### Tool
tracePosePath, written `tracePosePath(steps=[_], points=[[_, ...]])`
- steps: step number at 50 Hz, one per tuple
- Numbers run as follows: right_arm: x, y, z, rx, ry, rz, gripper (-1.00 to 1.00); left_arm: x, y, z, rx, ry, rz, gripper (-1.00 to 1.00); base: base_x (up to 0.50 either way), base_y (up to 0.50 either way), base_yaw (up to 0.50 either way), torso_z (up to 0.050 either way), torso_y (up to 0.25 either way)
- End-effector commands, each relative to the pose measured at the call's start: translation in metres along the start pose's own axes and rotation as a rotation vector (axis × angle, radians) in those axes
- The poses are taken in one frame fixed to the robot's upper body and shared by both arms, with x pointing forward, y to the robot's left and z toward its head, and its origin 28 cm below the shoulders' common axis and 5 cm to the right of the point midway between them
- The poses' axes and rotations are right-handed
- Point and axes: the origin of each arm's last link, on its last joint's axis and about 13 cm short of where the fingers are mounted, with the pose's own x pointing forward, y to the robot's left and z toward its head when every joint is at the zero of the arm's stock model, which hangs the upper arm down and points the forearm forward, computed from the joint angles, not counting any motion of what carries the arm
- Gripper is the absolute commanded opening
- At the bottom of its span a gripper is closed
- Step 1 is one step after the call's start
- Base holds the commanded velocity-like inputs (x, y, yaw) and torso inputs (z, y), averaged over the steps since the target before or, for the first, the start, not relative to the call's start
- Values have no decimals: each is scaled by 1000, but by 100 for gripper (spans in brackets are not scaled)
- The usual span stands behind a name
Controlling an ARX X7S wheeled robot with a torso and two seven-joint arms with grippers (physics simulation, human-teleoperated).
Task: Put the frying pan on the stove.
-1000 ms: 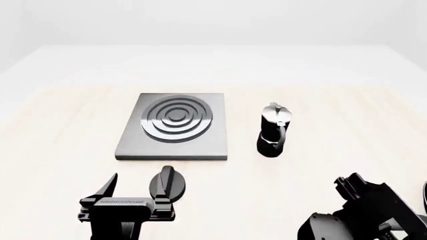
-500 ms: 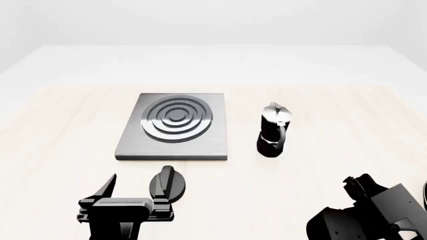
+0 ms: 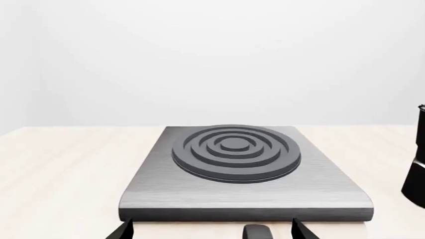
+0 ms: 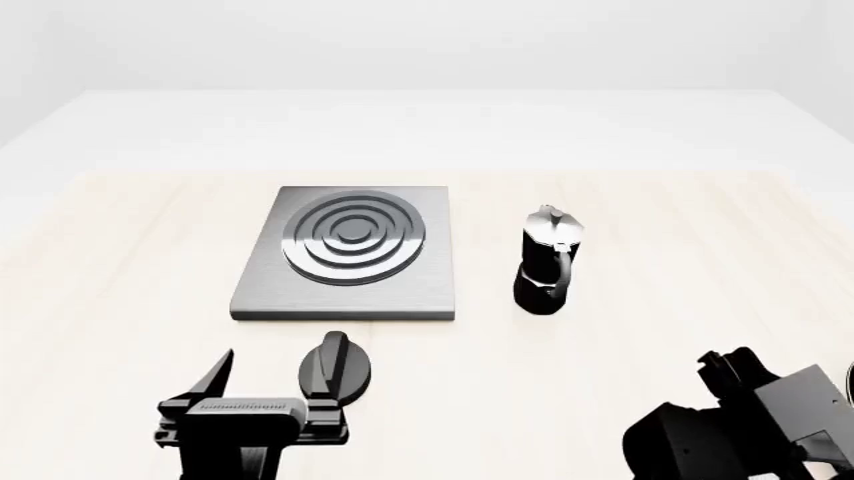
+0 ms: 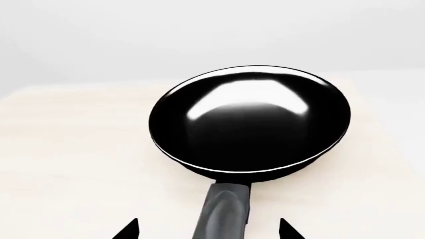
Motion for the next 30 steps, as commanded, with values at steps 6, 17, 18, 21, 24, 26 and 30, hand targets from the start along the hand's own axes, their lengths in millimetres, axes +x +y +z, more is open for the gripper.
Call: tracePosePath(steps=[6, 17, 18, 21, 24, 26, 30], points=[[5, 5, -2, 10, 47, -24, 100, 0, 0, 1, 0, -2, -1, 100, 0, 0, 0, 0, 0], [12, 2, -9, 24, 103, -69, 100, -1, 1, 1, 0, -2, 3, 100, 0, 0, 0, 0, 0], [12, 2, -10, 27, 110, -67, 100, -1, 1, 1, -1, -2, 3, 100, 0, 0, 0, 0, 0], [12, 4, -14, 33, 146, -55, 100, -1, 1, 0, -2, -1, 1, 100, 0, 0, 0, 0, 0], [12, 4, -17, 28, 143, -57, 100, -1, 1, 0, -3, 0, 1, 100, 0, 0, 0, 0, 0], [12, 4, -18, 29, 152, -57, 100, -1, 1, -1, -3, 0, 1, 100, 0, 0, 0, 0, 0], [12, 5, -20, 29, 167, -51, 100, 0, 1, 0, -3, -1, 0, 100, 0, 0, 0, 0, 0]])
